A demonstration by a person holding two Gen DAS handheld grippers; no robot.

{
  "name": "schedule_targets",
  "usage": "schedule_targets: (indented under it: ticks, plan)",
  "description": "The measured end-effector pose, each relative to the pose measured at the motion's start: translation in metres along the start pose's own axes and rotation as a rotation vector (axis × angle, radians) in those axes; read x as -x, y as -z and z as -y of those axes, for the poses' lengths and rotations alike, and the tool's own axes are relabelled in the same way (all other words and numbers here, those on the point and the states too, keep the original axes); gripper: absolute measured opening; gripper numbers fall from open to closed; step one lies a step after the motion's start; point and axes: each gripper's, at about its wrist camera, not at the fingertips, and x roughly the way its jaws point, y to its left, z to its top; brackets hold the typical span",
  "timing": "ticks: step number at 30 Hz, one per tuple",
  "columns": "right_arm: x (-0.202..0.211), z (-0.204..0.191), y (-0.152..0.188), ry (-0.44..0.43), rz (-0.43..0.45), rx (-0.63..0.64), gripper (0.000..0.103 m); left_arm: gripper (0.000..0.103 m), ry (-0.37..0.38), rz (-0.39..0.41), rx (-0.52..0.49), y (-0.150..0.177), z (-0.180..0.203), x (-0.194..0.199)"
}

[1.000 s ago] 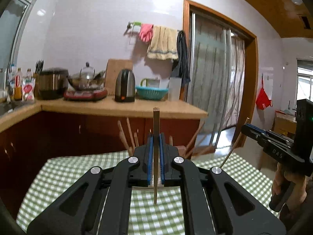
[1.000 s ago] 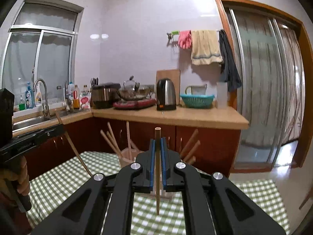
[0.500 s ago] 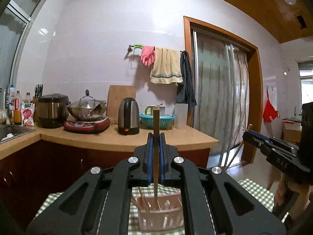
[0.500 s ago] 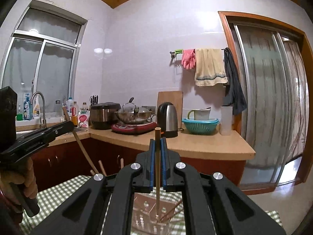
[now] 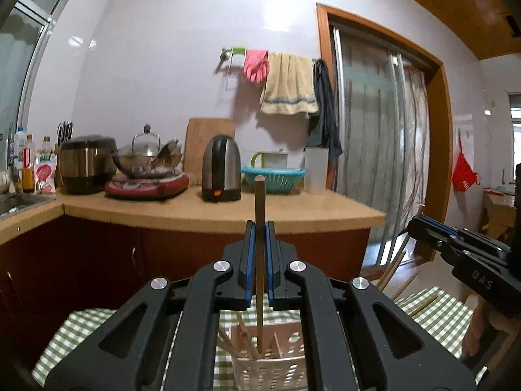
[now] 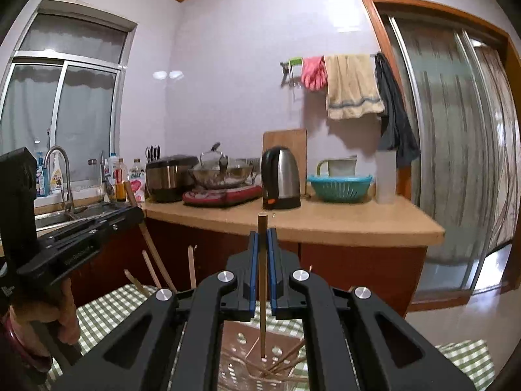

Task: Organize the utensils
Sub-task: 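Lower both chopsticks into the caddy and open both tools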

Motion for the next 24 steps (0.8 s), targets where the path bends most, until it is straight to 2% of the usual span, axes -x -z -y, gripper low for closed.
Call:
schedule_targets:
  ticks: [12,14,16,18,20,24]
  plan:
    - [-0.025,-0.001,0.034,0.010,-0.098,0.005,0.006,0.007,0.004,-0.095,0.014,0.035,-0.011,-0.026]
    - [-0.026,0.000,0.036,0.010,-0.106,-0.001,0.006,0.010,0.003,-0.089,0.004,0.036,-0.010,-0.025]
    - [-0.025,0.001,0.038,0.012,-0.105,-0.015,0.008,0.024,-0.004,-0.087,-0.011,0.035,-0.009,-0.024]
    - [-0.024,0.002,0.036,0.016,-0.096,-0.024,0.022,0.033,-0.008,-0.081,-0.016,0.035,-0.008,-0.022]
    - [-0.023,0.003,0.034,0.017,-0.087,-0.028,0.029,0.036,-0.009,-0.082,-0.016,0.034,-0.008,-0.023]
    - [-0.019,0.001,0.030,0.022,-0.072,-0.021,0.034,0.048,-0.014,-0.080,-0.012,0.034,-0.009,-0.023]
